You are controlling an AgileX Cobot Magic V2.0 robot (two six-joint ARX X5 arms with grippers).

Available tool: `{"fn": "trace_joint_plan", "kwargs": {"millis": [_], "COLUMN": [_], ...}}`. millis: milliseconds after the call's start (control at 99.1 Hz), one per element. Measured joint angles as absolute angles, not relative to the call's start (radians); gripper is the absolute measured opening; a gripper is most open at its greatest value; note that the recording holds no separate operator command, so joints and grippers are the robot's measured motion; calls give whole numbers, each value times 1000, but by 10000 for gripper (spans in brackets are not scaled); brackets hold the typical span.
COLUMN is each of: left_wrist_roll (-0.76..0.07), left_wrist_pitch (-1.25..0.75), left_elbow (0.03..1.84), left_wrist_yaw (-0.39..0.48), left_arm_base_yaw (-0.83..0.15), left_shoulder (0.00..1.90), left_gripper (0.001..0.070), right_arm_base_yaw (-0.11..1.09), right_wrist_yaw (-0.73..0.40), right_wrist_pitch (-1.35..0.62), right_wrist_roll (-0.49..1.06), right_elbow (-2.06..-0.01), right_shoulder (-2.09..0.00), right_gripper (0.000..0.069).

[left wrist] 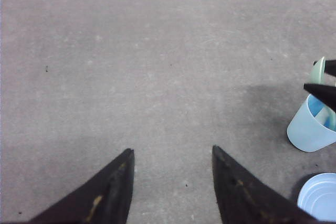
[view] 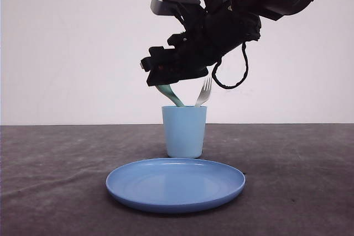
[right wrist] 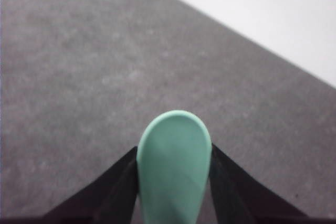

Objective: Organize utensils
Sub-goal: 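Lower the spoon into the cup beside the fork and open the right gripper, then move the right gripper down to the cup rim and grasp the cup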

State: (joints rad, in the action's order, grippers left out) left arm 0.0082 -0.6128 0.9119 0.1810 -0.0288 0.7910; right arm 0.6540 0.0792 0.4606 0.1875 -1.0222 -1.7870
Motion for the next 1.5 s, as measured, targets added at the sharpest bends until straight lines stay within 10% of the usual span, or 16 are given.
{"fn": "trace_joint_plan", "kwargs": {"millis": [484,1039,1503], "left_wrist_roll": [8,12,16], "left_wrist_pitch": [-613,-612,-613], "left_elbow": [912,912,912], "left_wrist_yaw": [181,181,181], "left_arm_base_yaw": [-29,-29,-29], "left_shoulder": [791,791,791], "left_gripper": [276,276,276], "right_arm_base_yaw": [641,642,643], "right_wrist_yaw": [79,79,76], "right_wrist_pitch": [400,389,47], "right_wrist_roll": [188,186,116], "right_elbow": [-1022,-1022,-1023], "right_shoulder": [-1787,-1781,-1477], "right_gripper": [226,592,619]}}
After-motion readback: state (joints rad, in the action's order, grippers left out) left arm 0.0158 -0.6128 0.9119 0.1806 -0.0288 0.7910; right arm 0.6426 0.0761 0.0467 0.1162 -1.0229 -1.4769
